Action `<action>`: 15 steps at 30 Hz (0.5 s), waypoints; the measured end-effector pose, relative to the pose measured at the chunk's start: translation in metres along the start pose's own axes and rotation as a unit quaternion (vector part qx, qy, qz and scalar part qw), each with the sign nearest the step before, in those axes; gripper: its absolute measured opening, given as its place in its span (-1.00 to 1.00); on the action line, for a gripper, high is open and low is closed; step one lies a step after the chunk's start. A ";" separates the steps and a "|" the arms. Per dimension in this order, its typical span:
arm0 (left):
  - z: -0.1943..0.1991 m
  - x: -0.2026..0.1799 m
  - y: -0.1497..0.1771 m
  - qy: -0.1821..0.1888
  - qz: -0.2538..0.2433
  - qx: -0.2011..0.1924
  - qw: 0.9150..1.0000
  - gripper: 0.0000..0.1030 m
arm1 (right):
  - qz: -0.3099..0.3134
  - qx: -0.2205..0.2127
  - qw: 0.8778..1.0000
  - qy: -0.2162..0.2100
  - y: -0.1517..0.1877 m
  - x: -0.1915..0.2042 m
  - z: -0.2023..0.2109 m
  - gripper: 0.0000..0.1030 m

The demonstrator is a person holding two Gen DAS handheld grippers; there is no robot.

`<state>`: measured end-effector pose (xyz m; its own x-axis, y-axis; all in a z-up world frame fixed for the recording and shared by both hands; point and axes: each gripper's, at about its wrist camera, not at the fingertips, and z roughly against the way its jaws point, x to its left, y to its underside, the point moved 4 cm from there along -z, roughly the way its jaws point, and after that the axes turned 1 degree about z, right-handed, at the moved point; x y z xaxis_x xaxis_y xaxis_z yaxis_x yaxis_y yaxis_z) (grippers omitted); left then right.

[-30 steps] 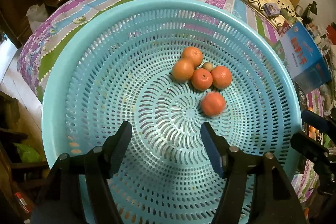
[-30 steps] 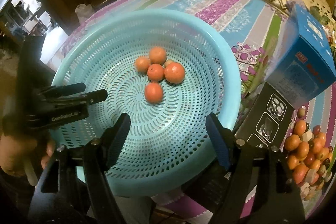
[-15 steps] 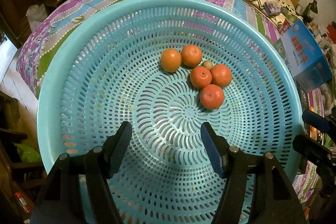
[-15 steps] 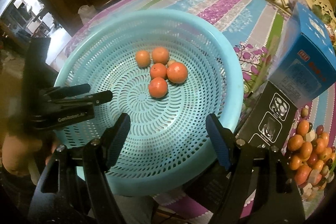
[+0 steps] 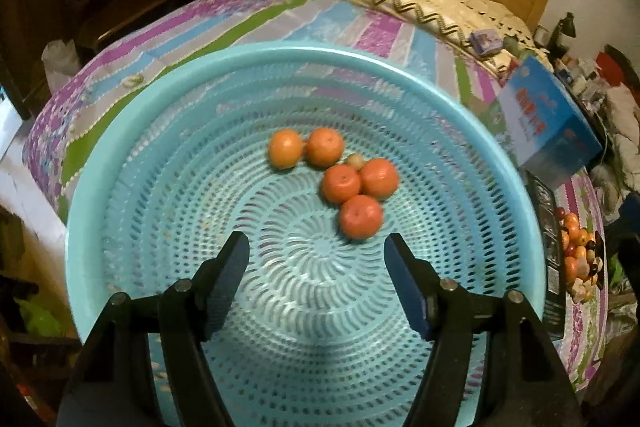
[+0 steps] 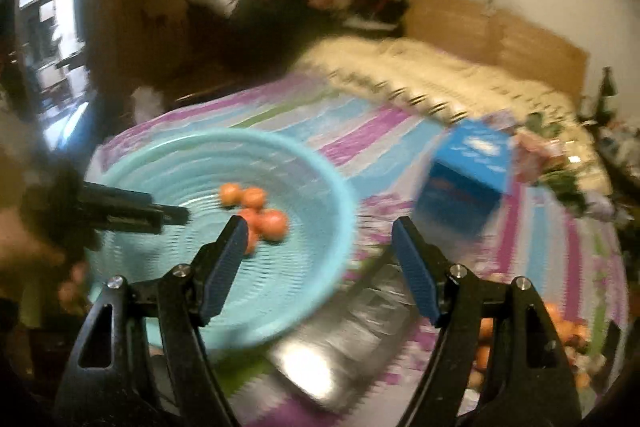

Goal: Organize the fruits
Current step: 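Move both grippers back from the colander to the fruit heap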

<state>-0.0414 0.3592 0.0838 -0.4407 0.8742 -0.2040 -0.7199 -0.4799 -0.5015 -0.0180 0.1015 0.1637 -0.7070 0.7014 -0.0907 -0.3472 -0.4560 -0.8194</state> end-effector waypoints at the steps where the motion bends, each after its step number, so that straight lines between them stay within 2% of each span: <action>1: 0.000 -0.005 0.001 0.000 -0.004 -0.003 1.000 0.38 | -0.003 -0.009 1.000 0.016 0.007 -0.010 0.007 0.47; 4: 0.000 -0.016 0.003 -0.002 -0.003 -0.012 1.000 0.39 | -0.030 -0.022 0.998 0.059 0.029 -0.044 0.027 0.57; 7: 0.009 -0.030 0.004 0.014 0.003 -0.031 0.999 0.38 | -0.064 -0.035 0.993 0.095 0.053 -0.079 0.050 0.66; 10: 0.025 -0.064 0.004 0.041 -0.023 -0.056 0.997 0.39 | -0.082 -0.036 0.988 0.129 0.078 -0.108 0.069 0.75; 12: 0.038 -0.103 0.006 0.070 -0.061 -0.073 0.993 0.48 | -0.092 -0.018 0.985 0.146 0.100 -0.128 0.076 0.75; 15: 0.057 -0.174 0.017 0.150 -0.109 -0.087 0.979 0.57 | -0.117 0.026 0.980 0.160 0.134 -0.154 0.081 0.74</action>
<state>-0.0077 0.1946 0.1586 -0.0910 0.9494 -0.3007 -0.6658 -0.2826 -0.6906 -0.0058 -0.1116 0.1142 -0.3781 0.9221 -0.0827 -0.5142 -0.2834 -0.8095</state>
